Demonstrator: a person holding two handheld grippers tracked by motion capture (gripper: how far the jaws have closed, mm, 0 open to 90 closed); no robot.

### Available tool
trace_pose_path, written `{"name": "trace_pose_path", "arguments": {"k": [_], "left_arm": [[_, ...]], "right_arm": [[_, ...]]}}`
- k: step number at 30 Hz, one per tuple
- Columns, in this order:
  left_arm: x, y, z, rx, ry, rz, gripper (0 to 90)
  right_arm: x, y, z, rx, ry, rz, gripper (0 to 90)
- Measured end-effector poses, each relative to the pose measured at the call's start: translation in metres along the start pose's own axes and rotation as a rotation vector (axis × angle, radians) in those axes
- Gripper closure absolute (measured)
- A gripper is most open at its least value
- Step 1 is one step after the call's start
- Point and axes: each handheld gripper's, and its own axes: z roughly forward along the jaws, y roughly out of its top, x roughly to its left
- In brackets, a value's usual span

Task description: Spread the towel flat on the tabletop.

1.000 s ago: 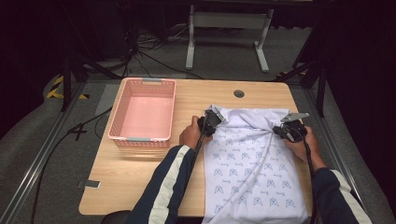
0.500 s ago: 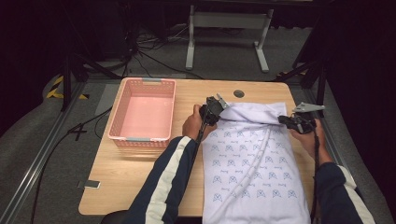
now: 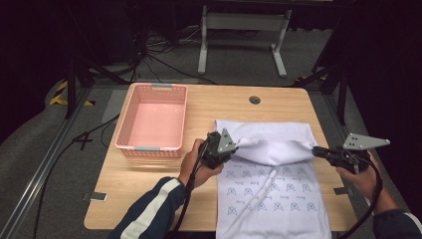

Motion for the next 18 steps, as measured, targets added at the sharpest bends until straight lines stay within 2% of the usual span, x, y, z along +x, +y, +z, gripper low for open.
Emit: {"name": "trace_pose_path", "arguments": {"k": [3, 4, 6, 8, 9, 10, 12, 15, 18], "left_arm": [[-0.020, -0.017, -0.003, 0.033, -0.070, 0.012, 86.5], [-0.026, -0.023, -0.003, 0.043, -0.107, 0.007, 86.4], [-0.039, -0.033, 0.001, 0.099, -0.156, 0.026, 85.9], [-0.050, -0.041, 0.008, 0.168, -0.185, 0.062, 85.7], [-0.053, -0.045, 0.012, 0.192, -0.195, 0.070, 85.6], [-0.055, -0.049, 0.016, 0.217, -0.201, 0.076, 85.5], [-0.058, -0.055, 0.023, 0.258, -0.185, 0.089, 85.3], [-0.052, -0.060, 0.027, 0.260, -0.175, 0.060, 85.0], [-0.044, -0.061, 0.028, 0.263, -0.161, 0.039, 85.1]], "right_arm": [[0.018, -0.011, -0.010, 0.042, 0.053, -0.025, 84.6], [0.023, -0.015, -0.013, 0.064, 0.083, -0.027, 84.5], [0.033, -0.025, -0.015, 0.117, 0.117, -0.051, 84.3], [0.042, -0.040, -0.013, 0.171, 0.166, -0.046, 84.0], [0.045, -0.046, -0.010, 0.203, 0.174, -0.046, 84.0], [0.048, -0.053, -0.006, 0.236, 0.176, -0.051, 83.8], [0.053, -0.064, 0.002, 0.280, 0.194, -0.039, 83.7], [0.057, -0.073, 0.011, 0.291, 0.192, -0.027, 83.8], [0.054, -0.074, 0.014, 0.287, 0.168, 0.001, 84.0]]}}
